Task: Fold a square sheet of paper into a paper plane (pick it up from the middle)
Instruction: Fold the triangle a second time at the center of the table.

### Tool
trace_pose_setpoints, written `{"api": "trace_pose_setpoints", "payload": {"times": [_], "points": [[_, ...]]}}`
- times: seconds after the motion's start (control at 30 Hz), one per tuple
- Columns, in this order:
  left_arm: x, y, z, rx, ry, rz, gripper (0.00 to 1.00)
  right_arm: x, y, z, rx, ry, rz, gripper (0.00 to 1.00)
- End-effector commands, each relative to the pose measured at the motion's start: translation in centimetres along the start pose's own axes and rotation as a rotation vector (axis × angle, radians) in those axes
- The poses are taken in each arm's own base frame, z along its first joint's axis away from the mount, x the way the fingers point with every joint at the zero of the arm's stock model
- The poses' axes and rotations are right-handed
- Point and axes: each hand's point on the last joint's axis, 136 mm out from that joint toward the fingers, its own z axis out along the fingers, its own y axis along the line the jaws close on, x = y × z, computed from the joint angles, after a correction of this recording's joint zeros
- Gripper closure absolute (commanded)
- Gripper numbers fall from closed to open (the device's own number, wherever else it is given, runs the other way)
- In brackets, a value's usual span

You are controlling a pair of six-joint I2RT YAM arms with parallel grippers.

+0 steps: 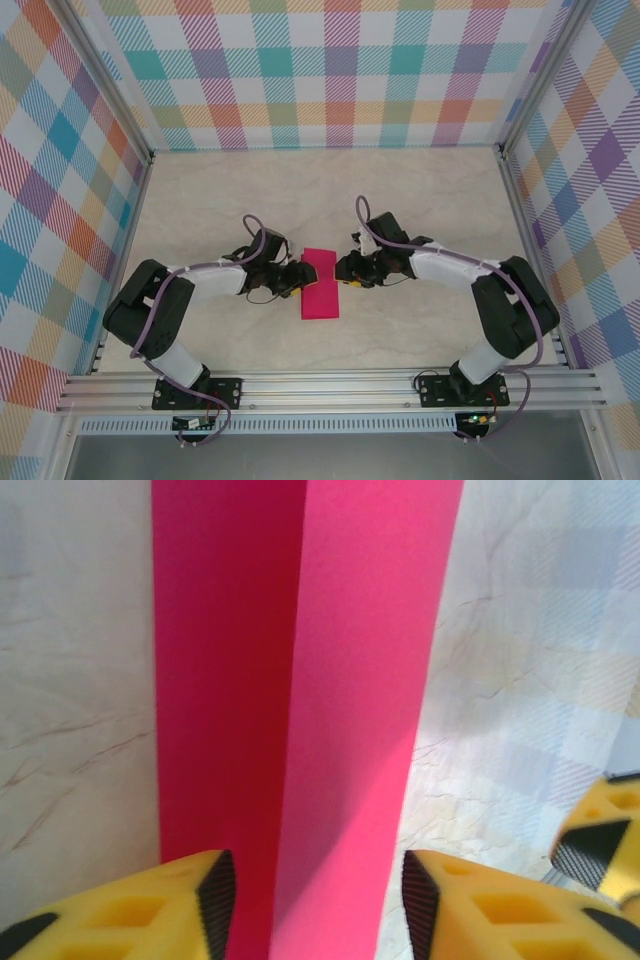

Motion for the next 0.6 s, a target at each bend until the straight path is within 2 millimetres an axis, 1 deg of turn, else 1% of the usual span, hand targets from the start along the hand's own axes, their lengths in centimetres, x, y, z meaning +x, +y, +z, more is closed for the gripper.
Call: {"api": "trace_pose_setpoints", "payload": {"times": [0.0, 0.07, 0.17, 0.23, 0.27, 0.33, 0.4, 0.43, 0.47, 0.5, 0.53, 0.57], "points": [[-1.1, -1.8, -0.3, 0.056, -0.009, 0.025, 0.58, -0.3, 1.4, -2.1, 0.025, -0.117, -0.138, 0.61], [-1.2, -1.9, -0.3, 0.056, -0.011, 0.028, 0.66, 0.0, 2.4, -3.8, 0.044, -0.202, -0.243, 0.55], [-1.2, -1.8, -0.3, 0.054, -0.014, 0.028, 0.74, 0.3, 3.1, -5.9, 0.060, -0.297, -0.341, 0.52], [-1.3, -1.9, -0.3, 0.052, -0.016, 0.027, 0.77, 0.1, 2.8, -7.3, 0.099, -0.361, -0.370, 0.54], [-1.3, -1.9, -0.3, 0.053, -0.016, 0.028, 0.79, 0.1, 2.9, -7.9, 0.107, -0.388, -0.399, 0.53], [-1.3, -1.9, -0.4, 0.049, -0.017, 0.025, 0.81, -0.1, 2.7, -8.6, 0.129, -0.426, -0.439, 0.45], [-1.4, -1.9, -0.5, 0.042, -0.024, 0.023, 0.82, 0.2, 2.4, -8.3, 0.142, -0.402, -0.479, 0.39], [-1.4, -1.8, -0.6, 0.037, -0.025, 0.022, 0.82, 0.3, 2.1, -8.1, 0.166, -0.369, -0.462, 0.35], [-1.4, -1.7, -0.7, 0.033, -0.026, 0.020, 0.83, 0.4, 1.2, -7.9, 0.218, -0.325, -0.411, 0.29], [-1.4, -1.7, -0.7, 0.030, -0.028, 0.020, 0.84, 0.7, 1.2, -7.4, 0.217, -0.283, -0.401, 0.32], [-1.4, -1.7, -0.8, 0.026, -0.029, 0.016, 0.84, 1.5, 1.7, -6.4, 0.178, -0.213, -0.418, 0.37], [-1.5, -1.7, -0.8, 0.023, -0.033, 0.016, 0.85, 2.1, 2.2, -5.5, 0.150, -0.173, -0.431, 0.40]]}}
